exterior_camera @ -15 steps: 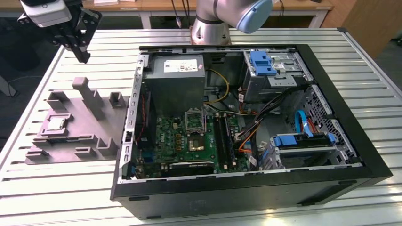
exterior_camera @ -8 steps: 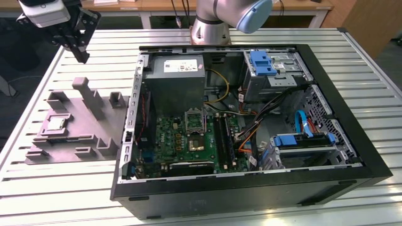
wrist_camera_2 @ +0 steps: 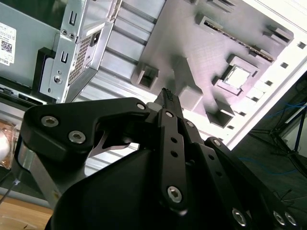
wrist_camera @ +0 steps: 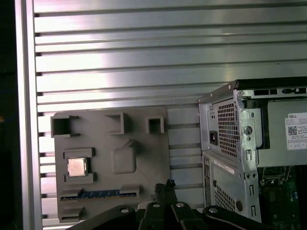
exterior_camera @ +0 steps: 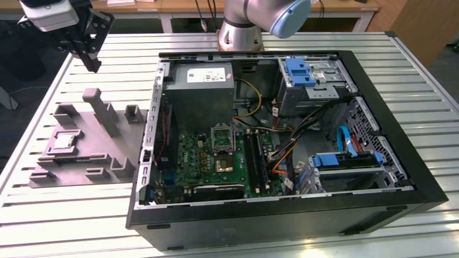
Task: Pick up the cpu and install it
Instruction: 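Reach for the cpu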
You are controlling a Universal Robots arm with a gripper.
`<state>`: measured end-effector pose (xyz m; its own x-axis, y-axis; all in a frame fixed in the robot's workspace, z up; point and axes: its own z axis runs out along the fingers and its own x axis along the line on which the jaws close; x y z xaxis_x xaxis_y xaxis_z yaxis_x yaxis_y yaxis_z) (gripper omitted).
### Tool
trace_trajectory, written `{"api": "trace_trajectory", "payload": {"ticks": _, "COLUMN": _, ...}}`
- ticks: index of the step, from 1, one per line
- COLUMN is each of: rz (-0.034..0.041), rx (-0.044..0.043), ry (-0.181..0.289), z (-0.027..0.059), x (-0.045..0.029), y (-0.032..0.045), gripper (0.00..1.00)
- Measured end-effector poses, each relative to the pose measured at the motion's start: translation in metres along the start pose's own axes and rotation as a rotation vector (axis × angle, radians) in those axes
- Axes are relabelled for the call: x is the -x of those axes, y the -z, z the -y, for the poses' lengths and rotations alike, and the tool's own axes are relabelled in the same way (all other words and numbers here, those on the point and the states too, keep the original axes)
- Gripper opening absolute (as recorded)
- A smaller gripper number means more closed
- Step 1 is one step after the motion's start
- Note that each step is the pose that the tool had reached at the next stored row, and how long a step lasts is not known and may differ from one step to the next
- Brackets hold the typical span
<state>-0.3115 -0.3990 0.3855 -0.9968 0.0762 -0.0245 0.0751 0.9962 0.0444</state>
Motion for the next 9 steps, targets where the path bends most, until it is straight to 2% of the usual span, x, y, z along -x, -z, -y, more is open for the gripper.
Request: {"api": "trace_trajectory", "payload": {"ticks": 9, "rz": -0.0001, "rx": -0.0001, "ry": 0.000, "z": 0.0002, "x": -0.0027, "y": -0.0005, "gripper": 0.11}}
